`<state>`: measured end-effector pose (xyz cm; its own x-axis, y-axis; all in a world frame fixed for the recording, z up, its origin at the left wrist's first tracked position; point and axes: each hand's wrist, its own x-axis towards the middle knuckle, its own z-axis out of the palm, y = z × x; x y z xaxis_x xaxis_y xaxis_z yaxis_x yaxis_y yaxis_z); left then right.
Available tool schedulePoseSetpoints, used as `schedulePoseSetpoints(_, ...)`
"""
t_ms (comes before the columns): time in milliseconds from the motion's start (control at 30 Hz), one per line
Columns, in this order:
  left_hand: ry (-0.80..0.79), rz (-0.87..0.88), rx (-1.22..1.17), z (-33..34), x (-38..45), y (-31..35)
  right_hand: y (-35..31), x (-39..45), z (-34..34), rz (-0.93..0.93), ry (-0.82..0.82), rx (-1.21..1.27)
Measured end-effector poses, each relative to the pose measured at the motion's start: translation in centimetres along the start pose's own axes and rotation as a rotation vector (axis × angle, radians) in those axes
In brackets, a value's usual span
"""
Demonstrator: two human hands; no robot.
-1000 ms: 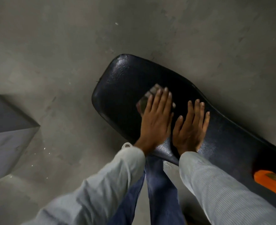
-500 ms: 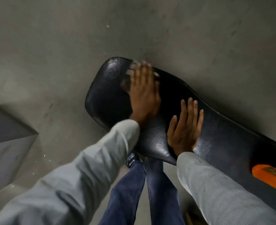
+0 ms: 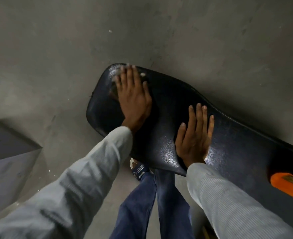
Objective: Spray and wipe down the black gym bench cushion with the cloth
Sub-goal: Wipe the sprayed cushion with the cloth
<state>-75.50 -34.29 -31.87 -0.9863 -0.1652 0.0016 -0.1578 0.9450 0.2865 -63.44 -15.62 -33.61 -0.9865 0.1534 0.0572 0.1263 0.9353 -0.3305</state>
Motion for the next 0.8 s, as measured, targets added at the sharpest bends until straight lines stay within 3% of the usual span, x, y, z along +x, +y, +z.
schedulePoseSetpoints(133,-0.063,0.24,-0.092,2.0,-2.8,6.1,0.2,-0.1,0.0,-0.027,0.003,0.026)
schedulePoseSetpoints(267,-0.193,0.398,-0.277,1.4,-7.8,6.0,0.6,-0.3,-0.1,-0.071,0.017,0.04)
schedulePoseSetpoints(367,-0.209,0.373,-0.426,-0.7,-8.1,3.7,0.4,-0.3,0.1,-0.045,0.01,0.082)
schedulePoseSetpoints(500,-0.108,0.324,-0.359,-1.5,-5.3,0.2,-0.8,0.2,-1.1,0.044,0.145,0.287)
schedulePoseSetpoints(567,-0.094,0.352,-0.361,-0.9,-4.5,-0.6,-2.9,1.2,-1.9,-0.013,0.174,0.221)
schedulePoseSetpoints(700,-0.067,0.3,-0.435,0.3,-4.7,-0.9,-6.5,5.2,0.2,-0.216,0.013,0.074)
schedulePoseSetpoints(800,-0.083,0.342,-0.387,0.7,-5.4,-0.3,-4.8,6.2,1.5,-0.292,-0.099,-0.007)
